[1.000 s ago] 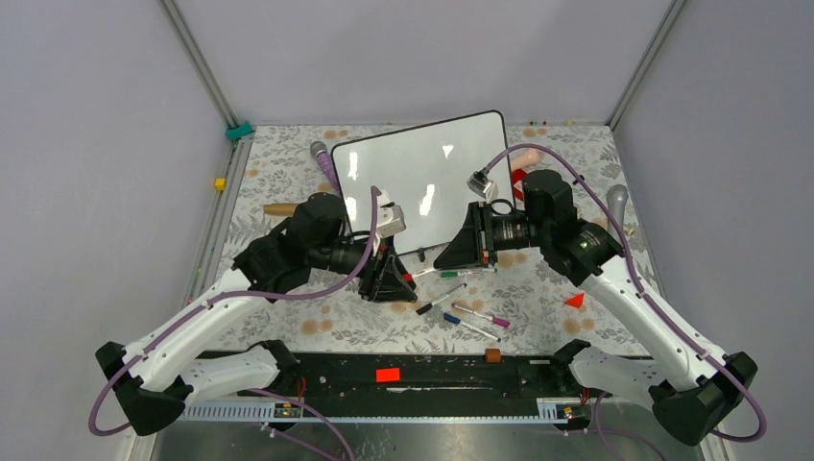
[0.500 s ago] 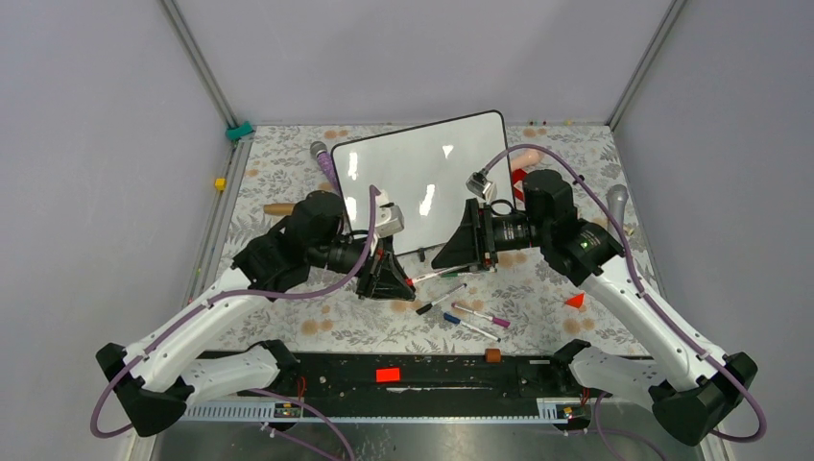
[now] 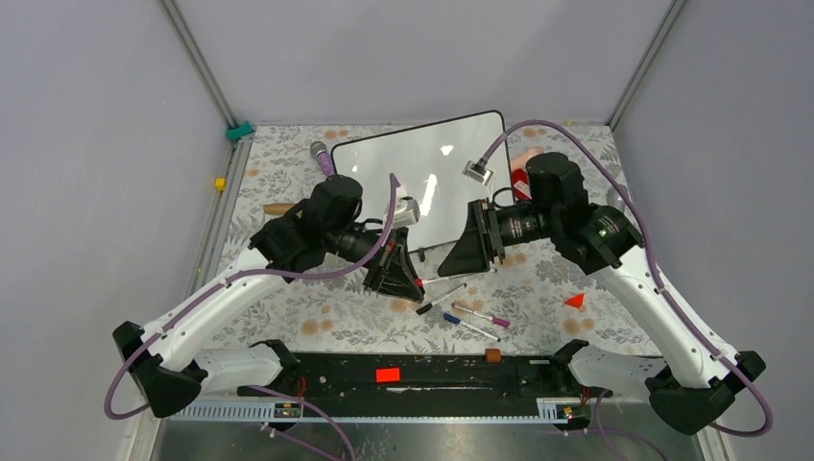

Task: Write a sentence on the whiteboard
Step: Open the pen cap from the whiteboard marker, then place the pen cap at the center of the board, then move the whiteboard to the center of the board.

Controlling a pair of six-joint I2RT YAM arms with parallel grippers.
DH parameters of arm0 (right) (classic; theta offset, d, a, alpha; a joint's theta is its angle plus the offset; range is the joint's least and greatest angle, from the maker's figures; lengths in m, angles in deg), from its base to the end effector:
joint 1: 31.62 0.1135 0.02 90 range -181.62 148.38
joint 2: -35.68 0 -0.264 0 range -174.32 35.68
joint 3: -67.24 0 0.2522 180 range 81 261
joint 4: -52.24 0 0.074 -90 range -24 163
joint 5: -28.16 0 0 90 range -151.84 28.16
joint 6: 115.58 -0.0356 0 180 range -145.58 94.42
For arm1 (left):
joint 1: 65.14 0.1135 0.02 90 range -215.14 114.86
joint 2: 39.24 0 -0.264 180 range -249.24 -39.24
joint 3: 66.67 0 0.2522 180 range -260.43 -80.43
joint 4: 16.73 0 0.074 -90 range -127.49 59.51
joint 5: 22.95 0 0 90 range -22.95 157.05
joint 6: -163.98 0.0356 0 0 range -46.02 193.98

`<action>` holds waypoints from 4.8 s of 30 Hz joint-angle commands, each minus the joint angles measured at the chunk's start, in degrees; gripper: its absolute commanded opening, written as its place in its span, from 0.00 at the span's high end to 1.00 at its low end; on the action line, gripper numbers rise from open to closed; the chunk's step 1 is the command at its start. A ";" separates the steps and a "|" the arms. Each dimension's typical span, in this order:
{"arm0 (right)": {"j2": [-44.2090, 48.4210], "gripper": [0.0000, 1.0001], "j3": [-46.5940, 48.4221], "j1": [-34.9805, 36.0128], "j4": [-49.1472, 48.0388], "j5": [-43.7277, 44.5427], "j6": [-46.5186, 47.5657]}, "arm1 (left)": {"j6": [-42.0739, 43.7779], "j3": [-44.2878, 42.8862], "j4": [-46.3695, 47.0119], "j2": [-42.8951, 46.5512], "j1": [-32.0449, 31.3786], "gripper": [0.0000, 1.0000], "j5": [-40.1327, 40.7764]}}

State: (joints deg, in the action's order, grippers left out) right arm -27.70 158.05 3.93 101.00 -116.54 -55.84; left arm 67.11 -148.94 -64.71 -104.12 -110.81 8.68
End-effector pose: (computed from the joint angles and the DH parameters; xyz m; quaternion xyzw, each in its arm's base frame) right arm 0.1569 0.1479 0.4313 -0.2927 0.7207 0.5907 0.2145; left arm 0.1379 -0.1845 0.3807 0.4798 0.6350 -0.5713 0.2005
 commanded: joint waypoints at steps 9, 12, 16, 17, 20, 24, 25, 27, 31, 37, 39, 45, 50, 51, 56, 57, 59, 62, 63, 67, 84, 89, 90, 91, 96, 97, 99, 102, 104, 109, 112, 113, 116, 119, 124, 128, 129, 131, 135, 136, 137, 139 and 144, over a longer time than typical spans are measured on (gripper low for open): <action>1.08 0.41 -0.49 1.85 3.38 -0.18 5.49 | 0.80 -4.91 1.17 -1.75 0.27 1.00 -3.24; 1.25 0.46 -1.01 2.04 2.44 -0.76 4.31 | 0.81 -4.94 1.20 -1.80 0.28 1.00 -3.02; 1.41 0.51 -1.39 2.78 1.52 -0.67 3.39 | -0.13 -4.71 1.88 -1.91 0.25 1.00 -3.29; 1.62 0.52 -1.64 2.91 0.76 -0.72 2.82 | -0.46 -4.53 2.14 -1.85 0.27 1.00 -3.20; 2.14 0.54 -2.68 3.42 -1.17 -0.72 1.19 | -1.42 -3.74 3.56 -1.30 0.26 1.00 -2.88; 2.62 0.57 -3.39 3.99 -2.60 -0.48 0.05 | -2.99 -2.81 5.18 -0.76 0.27 1.00 -2.66; 2.52 0.58 -3.36 4.18 -2.72 -0.43 -0.19 | -3.11 -2.77 5.16 -0.65 0.24 1.00 -2.52; 2.27 0.61 -3.20 4.41 -3.00 -0.57 -0.41 | -3.14 -2.61 5.20 -0.40 0.23 1.00 -2.42; 1.79 0.61 -3.10 4.84 -3.73 -0.43 -0.84 | -3.06 -2.16 5.21 -0.20 0.24 1.00 -2.91; 0.89 0.61 -2.10 4.88 -3.71 -0.14 -0.85 | -1.20 -2.15 3.52 -0.49 0.23 1.00 -3.32; 0.54 0.62 -1.85 4.99 -3.78 -0.06 -0.92 | -0.10 -2.40 2.32 -0.72 0.25 1.00 -3.15; -0.57 0.76 -1.72 5.38 -3.75 0.39 -1.10 | 0.84 -2.67 1.89 -1.54 0.30 1.00 -3.64; -1.10 1.00 -1.61 5.45 -3.70 1.31 -1.75 | 1.96 -2.95 0.99 -1.63 0.36 1.00 -3.36; -0.95 1.00 -1.83 5.40 -3.55 1.40 -1.67 | 2.22 -2.85 0.73 -1.56 0.51 1.00 -3.32; 0.04 1.00 -1.61 5.09 2.65 2.55 2.33 | 4.63 -1.30 -0.73 -0.08 2.55 1.00 -1.84; 0.33 1.00 -1.63 4.64 4.11 2.65 3.26 | 5.04 -0.55 -0.86 0.38 3.38 1.00 -1.57; 1.30 1.00 -2.00 2.95 7.13 2.27 5.08 | 5.99 1.06 -1.21 1.37 4.68 1.00 -1.03; 3.95 1.00 -3.24 -2.61 9.88 0.46 6.94 | 6.52 5.12 -0.96 3.15 6.47 1.00 -0.46; 4.90 1.00 -3.57 -4.59 10.63 -0.01 7.49 | 6.52 6.65 -0.62 3.94 7.15 1.00 -0.36; 6.75 1.00 -4.33 -8.06 13.47 -0.31 9.45 | 6.52 10.97 0.44 6.53 8.43 1.00 0.66; 7.61 1.00 -6.61 -8.15 19.95 29.99 3.97 | -12.71 17.33 8.33 -0.82 9.26 1.00 20.84; 10.83 1.00 -8.82 -8.13 18.97 37.11 -2.82 | -18.72 20.43 11.56 -6.55 9.27 1.00 24.44; 11.27 1.00 -9.23 -8.13 18.67 37.77 -3.99 | -20.01 21.38 12.62 -7.48 9.28 1.00 24.78; 11.81 1.00 -9.70 -8.13 18.43 38.10 -5.24 | -21.01 22.27 13.77 -8.52 9.24 1.00 24.84; 13.43 1.00 -11.23 -8.13 17.09 39.32 -9.20 | -23.28 25.42 17.90 -12.57 9.12 0.96 25.98; 13.50 1.00 -11.26 -8.13 16.98 39.59 -9.71 | -23.35 25.61 18.52 -13.30 9.12 0.95 26.34; 13.57 1.00 -11.11 -8.13 16.94 39.85 -10.79 | -23.46 25.64 19.48 -15.01 9.16 0.92 26.26; 13.95 1.00 -11.22 -8.13 16.28 40.11 -11.95 | -23.91 25.38 21.09 -17.82 9.23 0.90 26.71; 14.51 1.00 -11.23 -8.12 15.80 40.41 -12.47 | -24.17 25.04 21.91 -19.31 9.22 0.89 27.37; 16.10 1.00 -11.33 -8.13 15.62 41.66 -12.99 | -25.22 24.84 22.84 -20.97 9.21 0.81 28.31; 17.06 1.00 -12.39 -8.12 15.11 41.71 -13.82 | -26.07 25.60 23.49 -21.56 9.22 0.75 28.52; 17.32 1.00 -12.78 -8.13 14.82 41.69 -14.17 | -26.41 25.76 23.46 -21.74 9.24 0.70 28.60; 18.11 1.00 -13.64 -8.09 14.07 41.52 -14.77 | -26.93 26.30 22.94 -20.90 9.27 0.57 28.91; 18.38 1.00 -13.69 -8.13 13.99 41.45 -14.87 | -27.00 26.77 21.21 -17.88 9.27 0.51 30.48; 18.70 1.00 -13.69 -8.13 15.16 41.90 -15.62 | -27.49 27.74 17.82 -10.86 9.32 0.47 33.41; 17.11 1.00 -13.77 -8.13 18.23 43.48 -16.95 | -28.45 29.06 16.05 -4.28 9.50 0.45 33.48; 16.59 1.00 -13.70 -8.13 19.02 44.27 -17.73 | -28.94 29.46 15.66 -2.78 9.55 0.44 33.32; 15.39 1.00 -13.52 -8.05 20.36 45.80 -18.92 | -29.79 30.30 15.18 0.53 9.63 0.43 33.45; 12.91 1.00 -11.85 -6.55 25.35 55.19 -24.10 | -31.62 31.67 14.03 7.37 9.61 0.41 34.90; 11.79 1.00 -10.68 -5.43 28.73 59.17 -25.71 | -31.89 32.00 13.81 8.79 9.68 0.41 35.34; 10.39 1.00 -9.04 -4.04 31.33 62.94 -27.50 | -32.15 32.37 13.45 10.33 9.65 0.41 35.89; 6.23 1.00 -5.55 -1.07 36.79 69.76 -30.88 | -32.63 32.71 12.86 12.98 9.64 0.40 36.98; -2.83 1.00 2.32 3.30 45.48 74.22 -33.87 | -32.56 31.10 10.75 15.75 10.00 0.39 39.18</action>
State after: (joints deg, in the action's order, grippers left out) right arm -26.06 154.56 4.76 136.85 -51.64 -84.78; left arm 35.17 -116.55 -52.62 -89.91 -101.37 44.33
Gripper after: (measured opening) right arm 0.187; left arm 0.604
